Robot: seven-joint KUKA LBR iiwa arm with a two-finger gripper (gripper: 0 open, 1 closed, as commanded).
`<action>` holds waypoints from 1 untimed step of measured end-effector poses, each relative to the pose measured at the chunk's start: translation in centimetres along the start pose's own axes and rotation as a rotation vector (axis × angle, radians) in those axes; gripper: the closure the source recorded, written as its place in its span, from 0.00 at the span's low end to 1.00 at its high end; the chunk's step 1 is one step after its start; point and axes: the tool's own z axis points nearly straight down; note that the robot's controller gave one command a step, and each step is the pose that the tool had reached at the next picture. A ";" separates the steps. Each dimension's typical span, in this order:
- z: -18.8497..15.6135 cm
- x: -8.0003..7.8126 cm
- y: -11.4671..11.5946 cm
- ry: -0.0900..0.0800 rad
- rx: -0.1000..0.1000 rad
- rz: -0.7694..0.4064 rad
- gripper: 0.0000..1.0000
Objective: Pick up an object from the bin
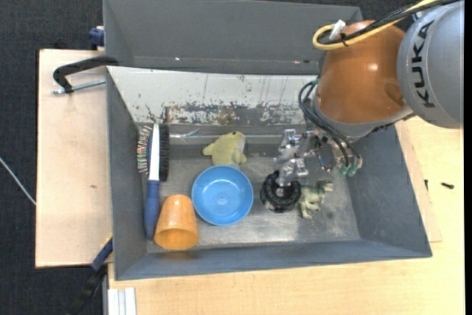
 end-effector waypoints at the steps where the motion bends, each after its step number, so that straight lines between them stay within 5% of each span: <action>1: -5.2 -0.4 0.3 0.002 0.000 0.039 1.00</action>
Offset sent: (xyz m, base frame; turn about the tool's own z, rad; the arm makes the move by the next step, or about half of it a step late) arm 0.0004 0.0026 0.0472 0.0391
